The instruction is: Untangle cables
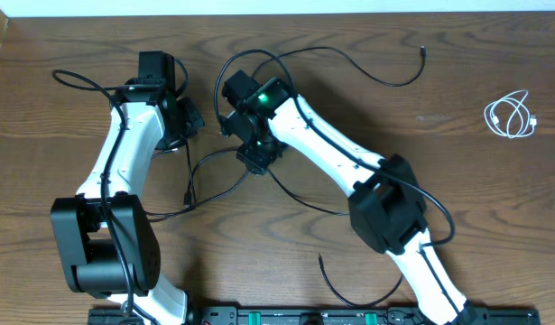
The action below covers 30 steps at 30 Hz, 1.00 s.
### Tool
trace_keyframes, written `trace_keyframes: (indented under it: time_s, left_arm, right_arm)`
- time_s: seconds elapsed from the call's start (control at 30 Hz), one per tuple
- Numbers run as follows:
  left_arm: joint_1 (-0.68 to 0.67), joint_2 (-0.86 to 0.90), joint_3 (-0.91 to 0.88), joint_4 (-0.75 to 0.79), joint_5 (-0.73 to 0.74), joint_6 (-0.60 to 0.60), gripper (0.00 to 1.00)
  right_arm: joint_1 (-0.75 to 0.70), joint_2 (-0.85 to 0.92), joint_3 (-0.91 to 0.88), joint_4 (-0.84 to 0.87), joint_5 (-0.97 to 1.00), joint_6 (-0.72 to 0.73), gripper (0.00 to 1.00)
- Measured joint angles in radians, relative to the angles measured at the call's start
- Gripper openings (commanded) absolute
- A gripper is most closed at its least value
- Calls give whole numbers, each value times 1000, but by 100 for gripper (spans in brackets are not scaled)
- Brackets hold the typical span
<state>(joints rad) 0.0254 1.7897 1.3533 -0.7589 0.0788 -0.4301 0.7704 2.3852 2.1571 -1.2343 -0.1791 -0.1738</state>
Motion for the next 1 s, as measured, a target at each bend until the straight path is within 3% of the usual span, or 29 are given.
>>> trace_keyframes:
  time_s: [0.27, 0.33, 0.7, 1.0]
  left_arm:
    - [0, 0, 0, 0, 0, 0, 8]
    - [0, 0, 0, 0, 0, 0, 8]
    - [0, 0, 0, 0, -18, 0, 8]
    - [0, 0, 0, 0, -26, 0, 8]
  right_arm:
    - [0, 112, 1, 70, 7, -17, 38]
    - [0, 113, 2, 90, 18, -19, 1]
    - [-8, 85, -3, 83, 151, -19, 1]
    - [-31, -385, -10, 107, 303, -19, 1]
